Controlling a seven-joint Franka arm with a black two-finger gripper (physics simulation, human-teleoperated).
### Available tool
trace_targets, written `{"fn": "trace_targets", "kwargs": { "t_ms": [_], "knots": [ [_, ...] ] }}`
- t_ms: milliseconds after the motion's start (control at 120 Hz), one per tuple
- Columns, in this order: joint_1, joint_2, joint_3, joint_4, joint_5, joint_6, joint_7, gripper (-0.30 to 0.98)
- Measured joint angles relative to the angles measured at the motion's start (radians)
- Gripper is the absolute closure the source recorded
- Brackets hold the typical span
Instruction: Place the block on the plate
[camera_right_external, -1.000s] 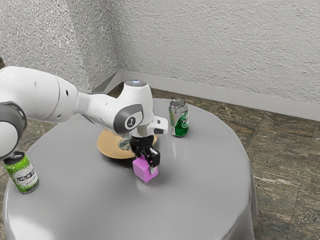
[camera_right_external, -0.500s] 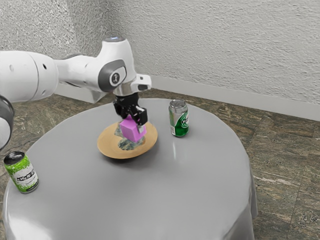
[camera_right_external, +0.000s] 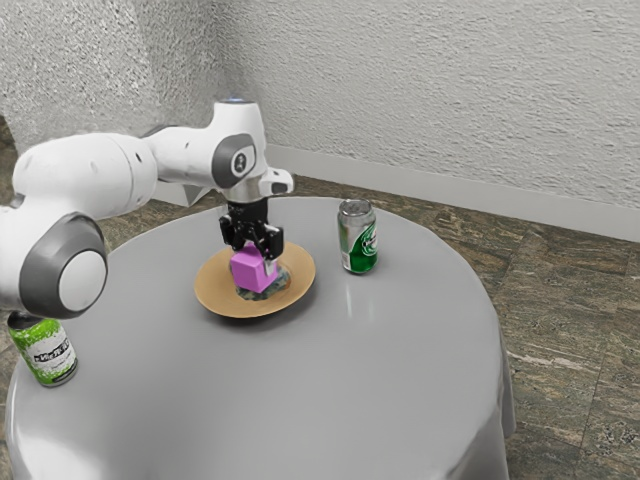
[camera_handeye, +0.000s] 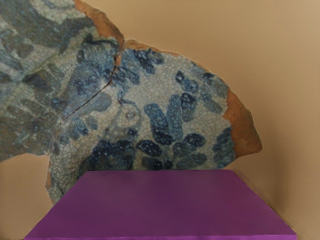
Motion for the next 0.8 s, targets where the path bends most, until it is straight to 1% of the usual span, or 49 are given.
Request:
{"fn": "trace_targets", "kwargs": {
  "t_ms": [133, 292, 342, 475, 567, 667, 800],
  "knots": [
    [0.004, 0.002, -0.002, 0.003, -0.002, -0.013, 0.002, 0.13],
    [0.004, -0.044, -0.003, -0.009, -0.001, -0.020, 0.004, 0.06],
    [0.004, -0.078, -0.003, -0.034, -0.001, -0.021, 0.004, 0.05],
    [-0.008, -0.213, -0.009, -0.193, -0.006, -0.023, 0.006, 0.03],
    [-0.034, -0.306, -0.011, -0.287, -0.003, -0.024, 0.010, 0.02],
    [-0.056, -0.380, -0.011, -0.317, 0.003, -0.029, 0.023, 0.01],
    [-0.071, -0.469, -0.011, -0.312, 0.014, -0.053, 0.042, 0.01]
  ]
}}
